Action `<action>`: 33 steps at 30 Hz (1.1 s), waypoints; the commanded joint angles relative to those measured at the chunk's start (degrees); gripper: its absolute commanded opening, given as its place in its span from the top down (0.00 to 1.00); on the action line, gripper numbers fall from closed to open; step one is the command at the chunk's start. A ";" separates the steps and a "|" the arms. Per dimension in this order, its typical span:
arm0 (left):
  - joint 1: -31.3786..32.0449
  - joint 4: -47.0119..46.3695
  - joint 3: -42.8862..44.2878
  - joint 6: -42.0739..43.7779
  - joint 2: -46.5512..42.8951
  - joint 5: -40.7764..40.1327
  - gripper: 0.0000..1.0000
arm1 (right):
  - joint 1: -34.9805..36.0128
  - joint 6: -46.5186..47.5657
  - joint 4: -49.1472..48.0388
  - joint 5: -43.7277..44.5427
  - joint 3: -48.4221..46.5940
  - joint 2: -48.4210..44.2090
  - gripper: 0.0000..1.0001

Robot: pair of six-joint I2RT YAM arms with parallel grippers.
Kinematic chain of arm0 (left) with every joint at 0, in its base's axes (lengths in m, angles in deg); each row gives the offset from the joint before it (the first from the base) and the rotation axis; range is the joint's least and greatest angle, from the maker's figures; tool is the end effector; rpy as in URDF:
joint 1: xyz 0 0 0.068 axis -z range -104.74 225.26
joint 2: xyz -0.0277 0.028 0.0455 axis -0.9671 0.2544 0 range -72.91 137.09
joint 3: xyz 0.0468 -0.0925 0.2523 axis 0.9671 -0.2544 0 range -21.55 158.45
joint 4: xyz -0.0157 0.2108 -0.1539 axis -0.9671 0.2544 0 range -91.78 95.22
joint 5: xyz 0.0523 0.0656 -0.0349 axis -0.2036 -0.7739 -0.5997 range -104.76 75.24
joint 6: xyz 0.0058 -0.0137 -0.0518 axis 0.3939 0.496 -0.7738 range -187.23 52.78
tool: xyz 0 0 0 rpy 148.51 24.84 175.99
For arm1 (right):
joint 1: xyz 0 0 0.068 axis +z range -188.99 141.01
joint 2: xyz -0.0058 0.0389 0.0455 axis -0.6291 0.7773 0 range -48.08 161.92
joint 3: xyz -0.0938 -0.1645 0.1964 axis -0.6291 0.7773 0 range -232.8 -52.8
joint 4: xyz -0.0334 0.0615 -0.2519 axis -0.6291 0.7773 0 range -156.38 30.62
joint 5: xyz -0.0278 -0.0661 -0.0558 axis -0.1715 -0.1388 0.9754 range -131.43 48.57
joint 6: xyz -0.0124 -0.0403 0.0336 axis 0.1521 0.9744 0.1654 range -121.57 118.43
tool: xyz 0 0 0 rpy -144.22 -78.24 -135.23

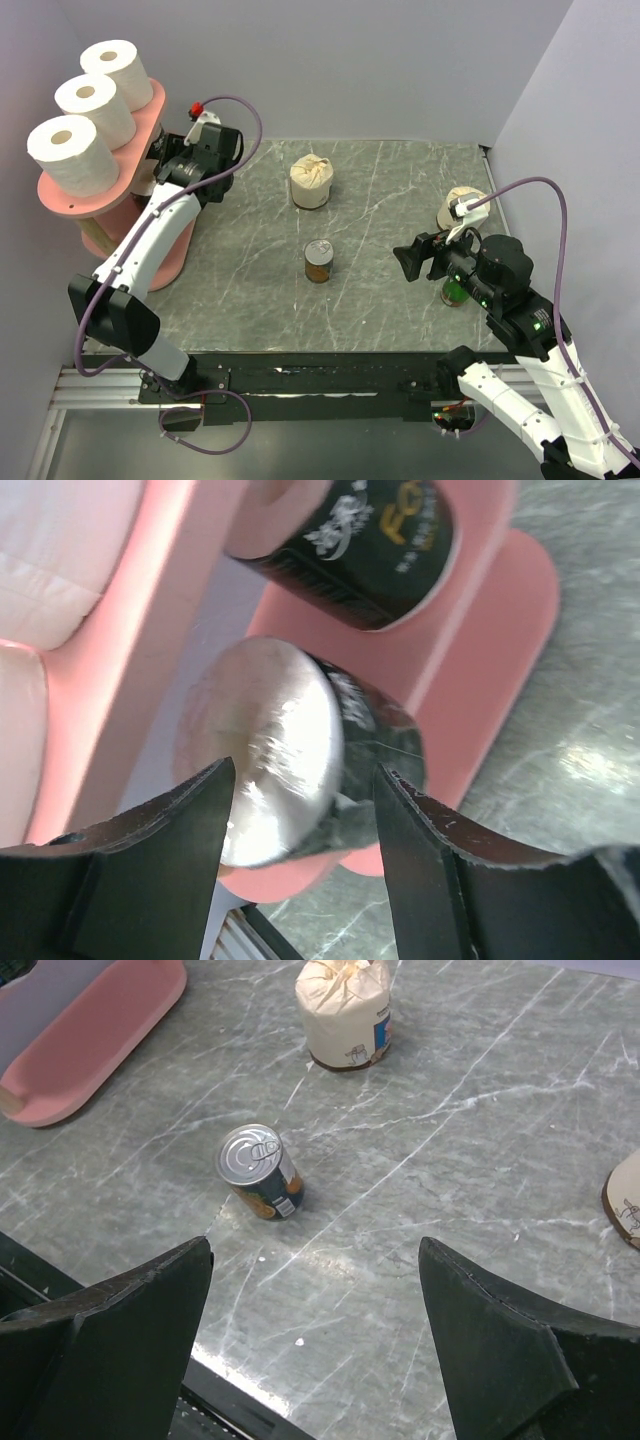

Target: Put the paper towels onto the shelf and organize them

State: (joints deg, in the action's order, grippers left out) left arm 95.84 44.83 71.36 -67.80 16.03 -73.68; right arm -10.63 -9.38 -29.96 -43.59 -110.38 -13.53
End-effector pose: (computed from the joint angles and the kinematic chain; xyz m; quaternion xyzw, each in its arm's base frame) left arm 0.3134 -0.0851 0.3917 -0.0560 0.8196 0.3786 0.4263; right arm 0.0971 0.0539 0.3889 -0.1514 0.7699 0.2064 0.5846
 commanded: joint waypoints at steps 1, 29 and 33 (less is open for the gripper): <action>1.83 0.23 2.98 -1.09 -1.50 0.47 0.36 | 0.38 1.48 -1.62 1.54 -1.83 -0.98 0.09; 2.72 5.94 -6.95 -7.76 -2.73 4.17 0.49 | 0.38 -0.71 -1.18 -0.22 -0.95 -2.55 0.09; 1.05 7.53 -5.72 -9.26 -1.94 1.17 0.48 | 0.29 0.08 0.05 -0.49 -1.66 -2.03 0.09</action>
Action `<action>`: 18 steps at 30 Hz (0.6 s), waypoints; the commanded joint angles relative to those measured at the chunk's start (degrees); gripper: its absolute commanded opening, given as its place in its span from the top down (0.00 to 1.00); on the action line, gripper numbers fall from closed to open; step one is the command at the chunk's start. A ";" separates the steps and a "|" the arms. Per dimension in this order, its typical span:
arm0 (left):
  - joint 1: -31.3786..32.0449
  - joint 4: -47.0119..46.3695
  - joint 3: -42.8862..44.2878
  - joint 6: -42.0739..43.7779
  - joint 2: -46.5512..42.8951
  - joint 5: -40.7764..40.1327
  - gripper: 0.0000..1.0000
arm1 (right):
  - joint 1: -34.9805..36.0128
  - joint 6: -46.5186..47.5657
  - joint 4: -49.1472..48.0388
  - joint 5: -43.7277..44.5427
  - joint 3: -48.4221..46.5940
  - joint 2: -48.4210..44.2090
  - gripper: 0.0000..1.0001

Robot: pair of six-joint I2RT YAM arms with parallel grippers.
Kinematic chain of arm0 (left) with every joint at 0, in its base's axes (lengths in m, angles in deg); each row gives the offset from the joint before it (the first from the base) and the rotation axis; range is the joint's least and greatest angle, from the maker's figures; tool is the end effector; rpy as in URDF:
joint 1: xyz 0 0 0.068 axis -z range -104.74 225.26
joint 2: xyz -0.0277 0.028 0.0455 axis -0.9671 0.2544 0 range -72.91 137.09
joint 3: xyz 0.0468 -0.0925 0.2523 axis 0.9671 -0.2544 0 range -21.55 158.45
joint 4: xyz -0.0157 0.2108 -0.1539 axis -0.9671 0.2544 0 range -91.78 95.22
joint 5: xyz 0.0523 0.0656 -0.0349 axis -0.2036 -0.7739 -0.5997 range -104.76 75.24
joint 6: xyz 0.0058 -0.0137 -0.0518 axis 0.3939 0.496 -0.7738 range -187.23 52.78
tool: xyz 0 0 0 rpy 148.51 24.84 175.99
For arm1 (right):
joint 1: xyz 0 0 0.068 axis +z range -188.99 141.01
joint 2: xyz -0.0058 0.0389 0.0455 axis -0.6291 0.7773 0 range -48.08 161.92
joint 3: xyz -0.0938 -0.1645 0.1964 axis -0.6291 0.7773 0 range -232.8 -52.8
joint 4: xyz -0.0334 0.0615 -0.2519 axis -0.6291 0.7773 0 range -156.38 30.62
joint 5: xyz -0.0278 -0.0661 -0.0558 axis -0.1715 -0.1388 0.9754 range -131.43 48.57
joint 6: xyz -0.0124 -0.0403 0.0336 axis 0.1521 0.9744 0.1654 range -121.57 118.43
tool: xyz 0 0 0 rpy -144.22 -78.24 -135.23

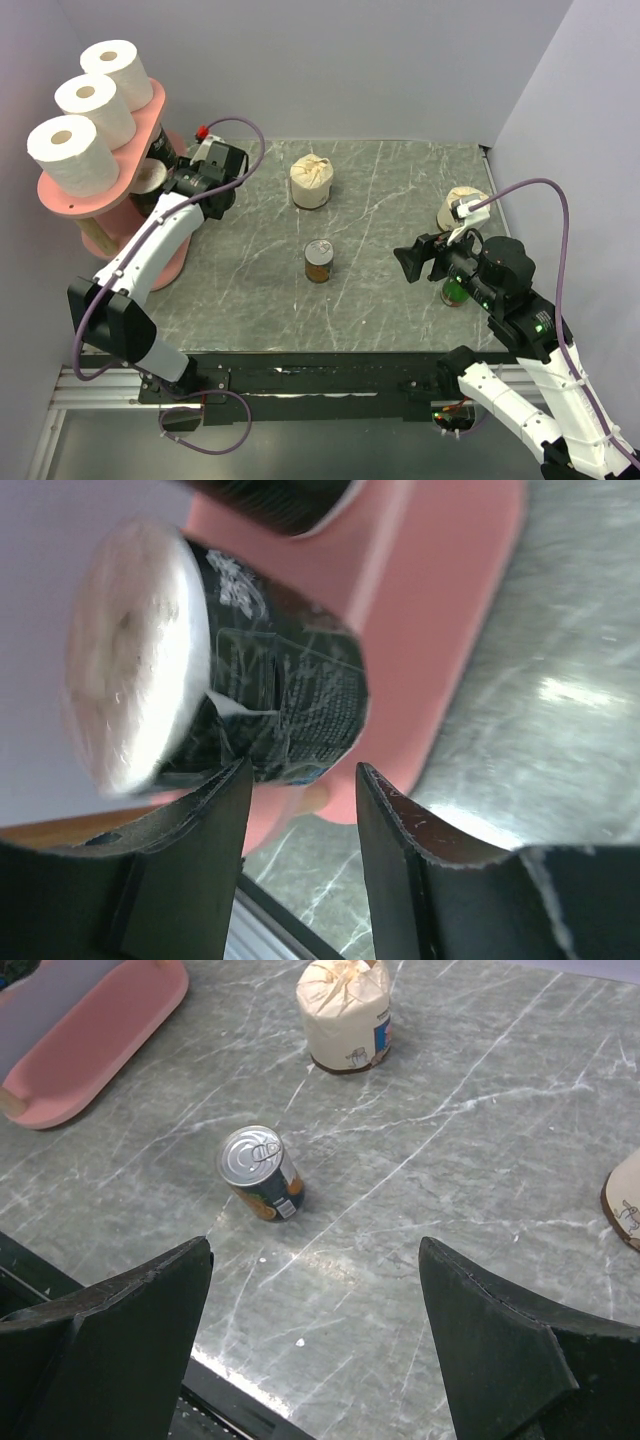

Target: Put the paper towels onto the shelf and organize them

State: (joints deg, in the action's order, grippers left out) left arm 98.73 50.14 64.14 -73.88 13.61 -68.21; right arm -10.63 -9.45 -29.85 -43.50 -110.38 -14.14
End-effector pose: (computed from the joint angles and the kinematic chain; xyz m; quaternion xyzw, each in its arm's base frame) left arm 0.2934 -0.0962 0.3577 -0.0183 0.8583 0.3374 0.3861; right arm 0.0945 0.0524 0.3897 -0.1500 0.7674 0.2072 0.5879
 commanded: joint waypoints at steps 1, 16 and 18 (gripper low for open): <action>-2.28 2.22 1.85 -3.36 0.49 -4.38 0.48 | 0.29 0.41 -0.06 -0.57 -1.83 -1.50 0.09; -8.17 1.07 2.63 -4.15 1.72 -4.29 0.45 | 0.38 -1.26 -1.55 -2.24 -0.95 -1.24 0.09; -8.08 1.95 4.48 -4.42 1.90 -3.68 0.45 | 0.38 -1.44 -1.38 -2.07 -0.95 -1.06 0.09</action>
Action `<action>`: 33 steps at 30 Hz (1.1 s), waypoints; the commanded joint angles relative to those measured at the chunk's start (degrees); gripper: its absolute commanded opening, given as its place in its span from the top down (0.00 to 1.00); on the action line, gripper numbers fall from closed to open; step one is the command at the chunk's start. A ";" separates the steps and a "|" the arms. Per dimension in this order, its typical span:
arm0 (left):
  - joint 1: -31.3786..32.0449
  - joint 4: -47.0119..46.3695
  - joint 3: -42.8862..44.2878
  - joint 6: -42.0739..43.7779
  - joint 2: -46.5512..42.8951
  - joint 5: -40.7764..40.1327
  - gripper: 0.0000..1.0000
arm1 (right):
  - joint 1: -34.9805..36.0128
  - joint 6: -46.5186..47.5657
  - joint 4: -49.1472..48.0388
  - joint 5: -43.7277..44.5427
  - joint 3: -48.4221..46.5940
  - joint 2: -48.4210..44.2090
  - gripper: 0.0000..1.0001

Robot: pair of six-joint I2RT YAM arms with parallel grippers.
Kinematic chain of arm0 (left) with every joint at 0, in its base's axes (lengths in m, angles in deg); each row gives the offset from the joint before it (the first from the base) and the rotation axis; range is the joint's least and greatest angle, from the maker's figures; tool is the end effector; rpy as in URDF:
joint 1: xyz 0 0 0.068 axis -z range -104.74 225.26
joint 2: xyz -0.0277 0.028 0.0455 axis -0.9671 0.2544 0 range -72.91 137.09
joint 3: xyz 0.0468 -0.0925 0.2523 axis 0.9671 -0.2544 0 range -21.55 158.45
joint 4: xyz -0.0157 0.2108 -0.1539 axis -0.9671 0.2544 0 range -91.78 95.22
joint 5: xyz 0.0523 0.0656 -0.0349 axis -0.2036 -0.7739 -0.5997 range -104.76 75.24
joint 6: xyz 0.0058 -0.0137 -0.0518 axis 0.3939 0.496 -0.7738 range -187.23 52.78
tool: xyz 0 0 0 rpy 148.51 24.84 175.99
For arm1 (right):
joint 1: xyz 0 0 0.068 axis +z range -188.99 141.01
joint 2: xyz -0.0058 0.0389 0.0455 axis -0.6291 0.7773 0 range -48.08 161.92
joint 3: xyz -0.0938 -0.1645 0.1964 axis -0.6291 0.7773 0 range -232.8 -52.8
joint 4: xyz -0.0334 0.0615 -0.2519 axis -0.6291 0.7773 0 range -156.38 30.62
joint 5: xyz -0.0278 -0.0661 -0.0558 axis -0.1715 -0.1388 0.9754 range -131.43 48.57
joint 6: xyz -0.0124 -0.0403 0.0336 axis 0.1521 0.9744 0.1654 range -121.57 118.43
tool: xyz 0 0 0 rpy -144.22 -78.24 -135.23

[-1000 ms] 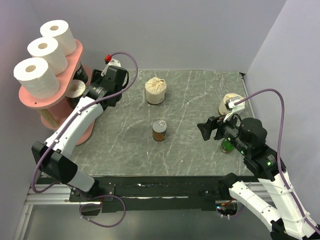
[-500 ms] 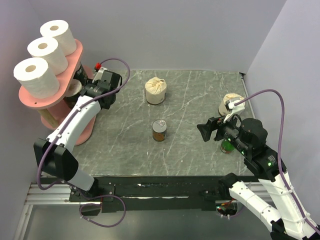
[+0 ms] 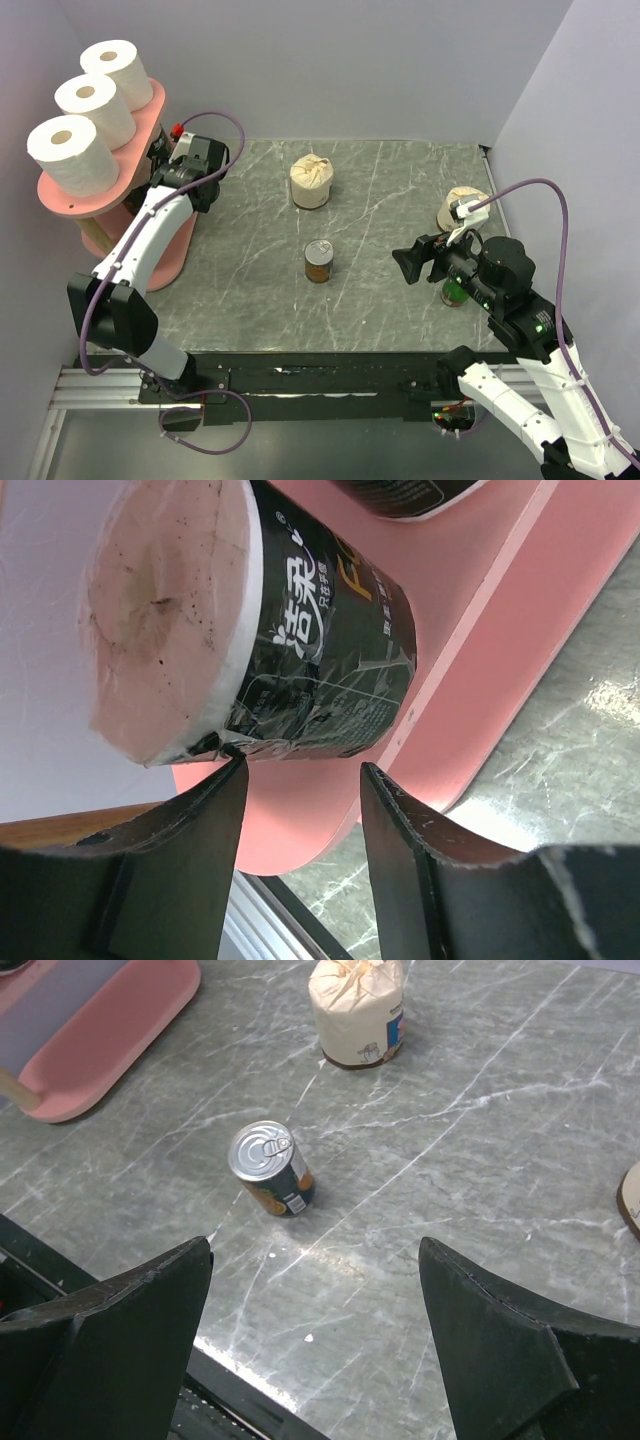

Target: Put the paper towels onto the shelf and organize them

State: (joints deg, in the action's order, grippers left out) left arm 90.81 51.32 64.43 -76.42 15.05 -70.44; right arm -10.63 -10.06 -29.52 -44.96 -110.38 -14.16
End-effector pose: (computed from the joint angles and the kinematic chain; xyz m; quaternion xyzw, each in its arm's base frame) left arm 0.3079 -0.0551 0.3517 -0.0931 0.8500 0.3783 0.3545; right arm 0.0938 0.0531 0.3891 -0.1540 0.7683 0.2191 0.5814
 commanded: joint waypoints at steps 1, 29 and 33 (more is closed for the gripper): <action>-0.17 0.86 4.72 -1.54 0.28 -0.32 0.45 | 0.38 -0.91 -1.53 -0.51 -0.95 -0.95 0.09; -2.28 -11.26 -0.90 3.74 1.42 -0.48 0.42 | 0.38 -0.56 -2.41 0.36 -1.74 2.39 0.09; -3.68 -11.27 -1.25 3.65 1.42 0.66 0.41 | 0.29 -0.82 -2.59 0.28 -1.30 2.47 0.09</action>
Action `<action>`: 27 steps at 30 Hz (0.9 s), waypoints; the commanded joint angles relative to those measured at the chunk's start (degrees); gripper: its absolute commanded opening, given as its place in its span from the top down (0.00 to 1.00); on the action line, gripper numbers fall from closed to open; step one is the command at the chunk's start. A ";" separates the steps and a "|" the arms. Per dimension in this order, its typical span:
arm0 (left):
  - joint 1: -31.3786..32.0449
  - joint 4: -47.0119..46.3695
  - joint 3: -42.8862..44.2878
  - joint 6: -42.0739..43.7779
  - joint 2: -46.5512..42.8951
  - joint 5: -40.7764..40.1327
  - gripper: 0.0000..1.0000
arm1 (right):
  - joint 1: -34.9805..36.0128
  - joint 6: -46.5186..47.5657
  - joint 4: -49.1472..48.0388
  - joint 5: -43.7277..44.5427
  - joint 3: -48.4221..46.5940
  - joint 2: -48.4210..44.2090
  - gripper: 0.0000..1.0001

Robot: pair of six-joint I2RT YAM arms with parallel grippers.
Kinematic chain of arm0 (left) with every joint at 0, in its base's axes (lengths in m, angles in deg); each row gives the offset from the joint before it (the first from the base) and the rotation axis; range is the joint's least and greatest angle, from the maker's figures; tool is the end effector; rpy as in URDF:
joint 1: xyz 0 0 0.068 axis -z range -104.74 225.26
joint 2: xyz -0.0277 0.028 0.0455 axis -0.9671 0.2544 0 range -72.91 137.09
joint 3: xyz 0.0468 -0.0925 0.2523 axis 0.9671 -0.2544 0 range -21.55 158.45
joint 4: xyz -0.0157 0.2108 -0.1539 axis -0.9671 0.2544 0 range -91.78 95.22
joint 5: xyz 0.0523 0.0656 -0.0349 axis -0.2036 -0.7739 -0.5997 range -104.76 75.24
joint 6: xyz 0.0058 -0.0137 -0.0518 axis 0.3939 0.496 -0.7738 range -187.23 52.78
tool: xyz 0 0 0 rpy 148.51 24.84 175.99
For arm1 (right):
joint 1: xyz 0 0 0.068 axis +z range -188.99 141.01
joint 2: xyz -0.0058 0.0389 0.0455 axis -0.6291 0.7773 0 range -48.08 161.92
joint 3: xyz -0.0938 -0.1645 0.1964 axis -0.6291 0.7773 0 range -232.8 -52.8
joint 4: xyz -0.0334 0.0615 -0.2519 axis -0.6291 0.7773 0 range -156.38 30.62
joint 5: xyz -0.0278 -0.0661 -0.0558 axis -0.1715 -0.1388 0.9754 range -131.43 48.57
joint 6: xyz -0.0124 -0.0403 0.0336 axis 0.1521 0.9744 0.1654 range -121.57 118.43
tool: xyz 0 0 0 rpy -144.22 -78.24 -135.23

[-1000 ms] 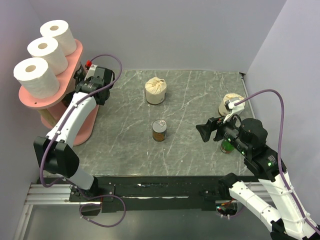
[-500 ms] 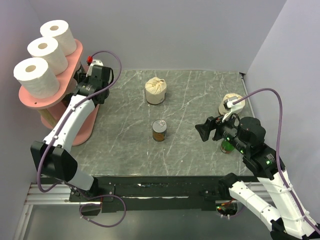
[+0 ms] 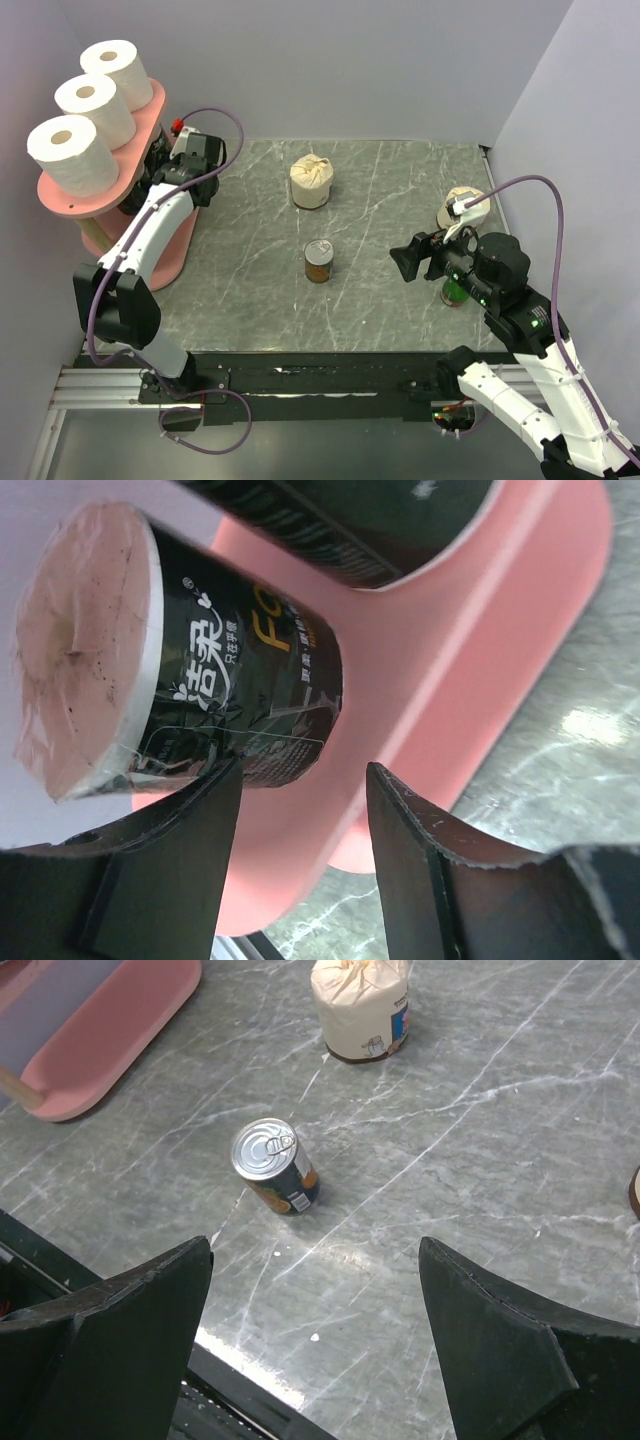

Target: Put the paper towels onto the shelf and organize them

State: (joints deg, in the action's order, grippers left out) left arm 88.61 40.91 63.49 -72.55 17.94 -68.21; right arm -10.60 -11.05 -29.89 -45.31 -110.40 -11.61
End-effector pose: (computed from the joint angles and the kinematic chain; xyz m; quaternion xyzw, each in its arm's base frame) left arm 0.3343 -0.0499 0.3410 -0.1005 0.8444 0.3637 0.3804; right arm 0.1045 0.0592 0.3857 -0.1508 0.7806 0.2220 0.5644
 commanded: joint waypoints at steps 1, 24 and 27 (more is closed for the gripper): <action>-1.48 -0.60 0.13 -0.39 -1.12 -1.48 0.41 | 0.27 0.16 -2.13 0.54 -1.37 0.09 0.09; 11.96 -12.37 6.00 0.22 -4.73 43.05 0.17 | 0.36 -5.38 -4.85 -0.60 -3.13 7.66 0.12; 13.11 -15.88 9.52 2.15 -0.69 46.67 0.16 | 0.36 -4.68 -4.41 -0.60 -3.13 6.78 0.12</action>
State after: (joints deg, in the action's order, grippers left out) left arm 100.65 33.72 67.03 -72.33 13.35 -32.74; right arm -10.60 -15.44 -31.33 -45.64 -110.77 -2.97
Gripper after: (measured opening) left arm 0.836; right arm 0.883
